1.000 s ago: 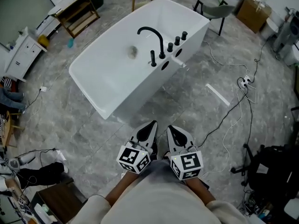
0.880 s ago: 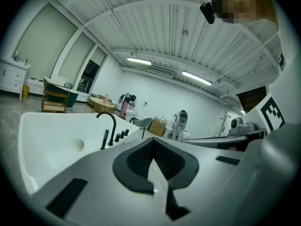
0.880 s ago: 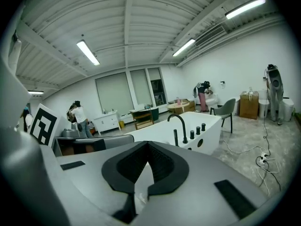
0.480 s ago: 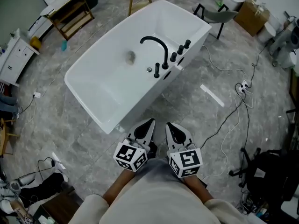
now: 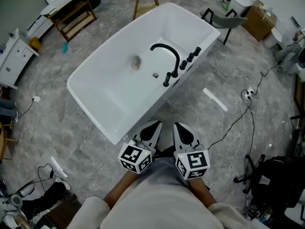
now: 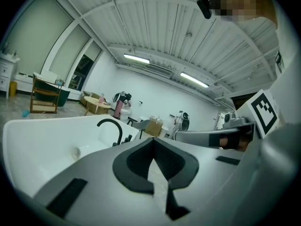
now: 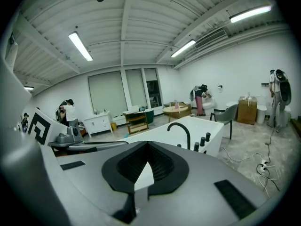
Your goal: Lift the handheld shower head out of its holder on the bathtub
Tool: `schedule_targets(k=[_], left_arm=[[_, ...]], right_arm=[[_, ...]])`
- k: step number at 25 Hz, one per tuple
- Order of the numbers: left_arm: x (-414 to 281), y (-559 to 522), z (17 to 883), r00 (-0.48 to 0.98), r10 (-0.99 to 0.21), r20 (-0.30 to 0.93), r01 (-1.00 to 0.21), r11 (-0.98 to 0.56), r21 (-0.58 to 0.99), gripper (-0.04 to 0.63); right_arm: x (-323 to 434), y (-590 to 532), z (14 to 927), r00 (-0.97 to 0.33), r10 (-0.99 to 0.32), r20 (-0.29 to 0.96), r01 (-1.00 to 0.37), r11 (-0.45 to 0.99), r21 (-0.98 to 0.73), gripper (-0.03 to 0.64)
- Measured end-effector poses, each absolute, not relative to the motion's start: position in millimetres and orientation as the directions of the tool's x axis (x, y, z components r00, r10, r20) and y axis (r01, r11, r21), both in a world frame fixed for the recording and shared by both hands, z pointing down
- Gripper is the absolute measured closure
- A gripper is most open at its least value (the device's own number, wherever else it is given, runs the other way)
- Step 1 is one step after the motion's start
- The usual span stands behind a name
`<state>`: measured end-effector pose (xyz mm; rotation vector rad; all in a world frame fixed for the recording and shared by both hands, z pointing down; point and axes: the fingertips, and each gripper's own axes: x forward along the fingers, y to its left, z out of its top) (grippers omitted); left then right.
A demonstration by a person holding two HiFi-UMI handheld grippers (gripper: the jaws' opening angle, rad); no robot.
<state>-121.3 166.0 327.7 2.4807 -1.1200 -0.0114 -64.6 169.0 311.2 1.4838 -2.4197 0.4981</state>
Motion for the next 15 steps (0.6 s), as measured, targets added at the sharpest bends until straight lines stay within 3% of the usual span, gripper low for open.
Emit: schedule_targets(k=[15], left_arm=[[-110,116,351,0.681,-0.704,0.204,-0.714,-0.576,0.398,0.598]], right_arm=[[-58,113,325,-0.462,-0.792,0.398,-0.887,0.424,-0.186,0.603]])
